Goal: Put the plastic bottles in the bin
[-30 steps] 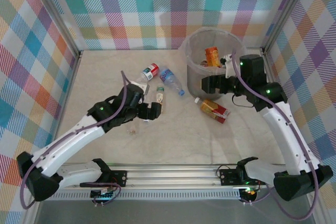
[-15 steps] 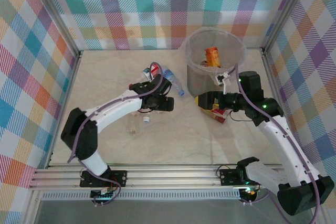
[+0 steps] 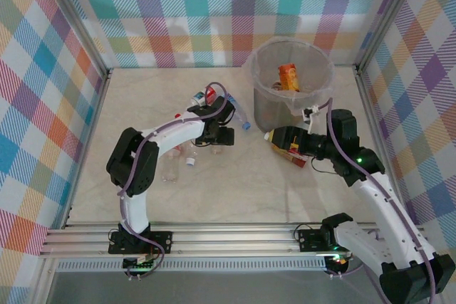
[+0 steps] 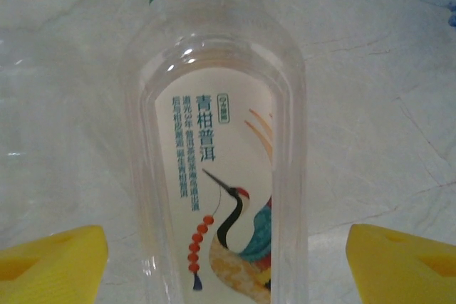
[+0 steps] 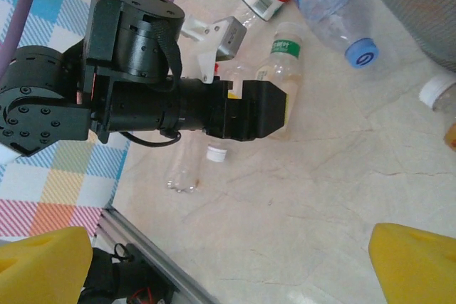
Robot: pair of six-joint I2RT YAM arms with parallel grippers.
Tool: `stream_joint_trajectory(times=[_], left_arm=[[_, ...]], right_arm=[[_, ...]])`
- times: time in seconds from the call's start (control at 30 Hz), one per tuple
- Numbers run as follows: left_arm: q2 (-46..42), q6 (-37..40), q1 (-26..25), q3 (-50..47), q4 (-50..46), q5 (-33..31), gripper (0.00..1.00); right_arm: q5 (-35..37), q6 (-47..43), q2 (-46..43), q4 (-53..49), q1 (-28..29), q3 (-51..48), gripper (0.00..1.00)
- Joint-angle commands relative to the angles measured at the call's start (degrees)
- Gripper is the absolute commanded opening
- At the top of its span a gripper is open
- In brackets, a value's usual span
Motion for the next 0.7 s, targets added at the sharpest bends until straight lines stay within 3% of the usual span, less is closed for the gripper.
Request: stream_joint_trajectory(times=[0.0, 0.17, 0.27, 0.43, 0.67], left_arm=[[1.85, -0.52, 0.61, 1.86, 0.86, 1.89, 0.85], [3.43, -0.78, 0.61, 2.62, 1.04, 2.99, 0.78], [3.68, -1.0, 0.63, 2.6, 0.69, 3.0, 0.76], [3.26, -0.99, 0.61, 1.67, 1.02, 4.19, 0.62], [-3.3, -0.05, 0.68, -1.61, 4.63, 9.28, 0.54]], right_arm=[[2.97, -1.28, -0.33, 0.46, 0.54, 1.08, 1.0], [7.27, -1.14, -0.3, -2.4, 0.58, 1.3, 1.0], [5.56, -0.36, 0.73, -2.2, 0.63, 1.07, 1.0], [1.53, 0.92, 2.7, 0.23, 0.59, -0.25, 1.0], [-0.96, 2.88, 4.5, 2.42, 0.72, -1.33, 0.99]])
